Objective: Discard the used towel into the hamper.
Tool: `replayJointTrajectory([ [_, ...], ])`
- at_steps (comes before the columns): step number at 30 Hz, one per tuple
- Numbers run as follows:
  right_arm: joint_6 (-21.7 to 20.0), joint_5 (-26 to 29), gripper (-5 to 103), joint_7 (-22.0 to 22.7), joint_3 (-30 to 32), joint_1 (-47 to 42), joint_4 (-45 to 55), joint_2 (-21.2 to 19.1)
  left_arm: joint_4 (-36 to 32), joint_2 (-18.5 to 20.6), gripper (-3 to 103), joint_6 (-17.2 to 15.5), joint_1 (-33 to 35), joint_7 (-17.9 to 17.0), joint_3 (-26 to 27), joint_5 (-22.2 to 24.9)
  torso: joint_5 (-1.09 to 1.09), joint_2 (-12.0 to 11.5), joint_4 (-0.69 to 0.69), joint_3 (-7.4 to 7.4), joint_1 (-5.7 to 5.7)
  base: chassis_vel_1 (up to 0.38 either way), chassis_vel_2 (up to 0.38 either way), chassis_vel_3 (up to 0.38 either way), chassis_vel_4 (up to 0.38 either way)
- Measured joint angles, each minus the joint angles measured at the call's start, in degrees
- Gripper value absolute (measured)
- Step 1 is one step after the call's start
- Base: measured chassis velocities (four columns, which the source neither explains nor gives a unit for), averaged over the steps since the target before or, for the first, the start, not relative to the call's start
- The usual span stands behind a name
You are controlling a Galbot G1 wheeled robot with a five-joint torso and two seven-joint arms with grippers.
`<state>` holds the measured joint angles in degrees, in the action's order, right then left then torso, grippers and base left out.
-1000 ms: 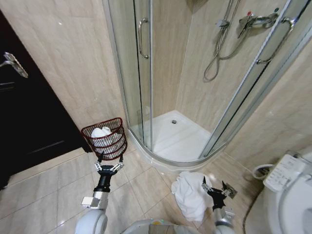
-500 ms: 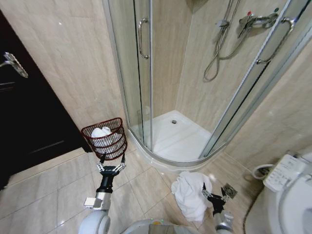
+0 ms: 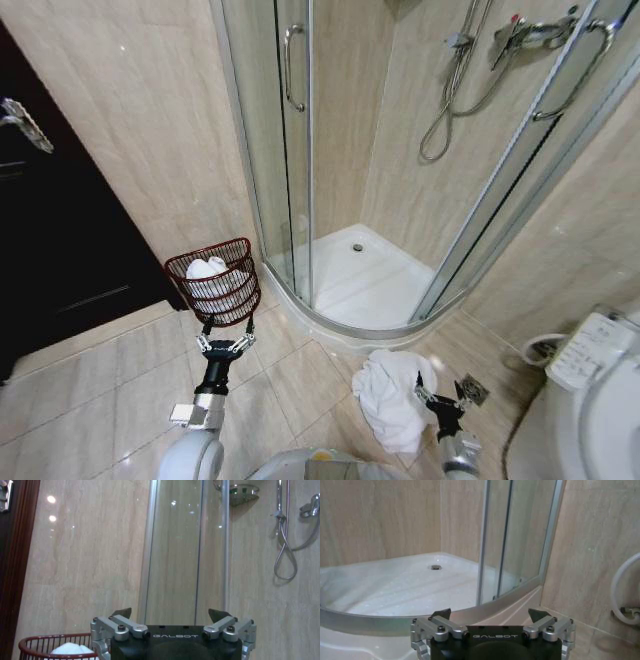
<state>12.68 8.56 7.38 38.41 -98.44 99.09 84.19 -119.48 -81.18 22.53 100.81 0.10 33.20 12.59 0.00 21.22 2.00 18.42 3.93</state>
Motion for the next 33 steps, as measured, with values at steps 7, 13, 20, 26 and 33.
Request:
replayJointTrajectory([
  [7,0.00,-0.43,100,0.02,0.00,0.09,0.34,0.03,0.16,0.09,100,0.05,-0.22,0.01,0.12,0.03,0.00,-1.52,0.00,-0.99,-0.52,0.000,0.000,0.000,0.000],
  [13,0.23,-1.27,100,0.12,0.00,0.06,0.64,0.13,0.64,0.16,100,0.34,-0.20,0.06,0.18,0.11,0.00,-3.22,0.00,-2.13,-1.08,0.000,0.000,0.000,0.000],
  [20,0.12,-1.34,100,0.18,-0.05,0.25,0.57,0.17,0.83,0.16,100,0.50,-0.16,0.12,0.09,0.11,0.00,-4.76,0.00,-3.11,-1.64,0.000,0.000,0.000,0.000],
  [26,-0.31,-1.35,100,0.18,-0.05,1.15,-0.82,-0.03,0.96,0.18,100,0.61,-0.17,0.15,0.14,0.09,0.00,-6.13,0.00,-3.95,-2.18,0.000,0.000,0.000,0.000],
  [33,-0.75,-2.02,100,0.18,-0.03,1.74,-2.07,-0.62,1.63,0.25,100,0.86,-0.35,0.16,0.11,0.11,0.00,-7.63,0.00,-5.06,-2.56,0.000,0.000,0.000,0.000],
])
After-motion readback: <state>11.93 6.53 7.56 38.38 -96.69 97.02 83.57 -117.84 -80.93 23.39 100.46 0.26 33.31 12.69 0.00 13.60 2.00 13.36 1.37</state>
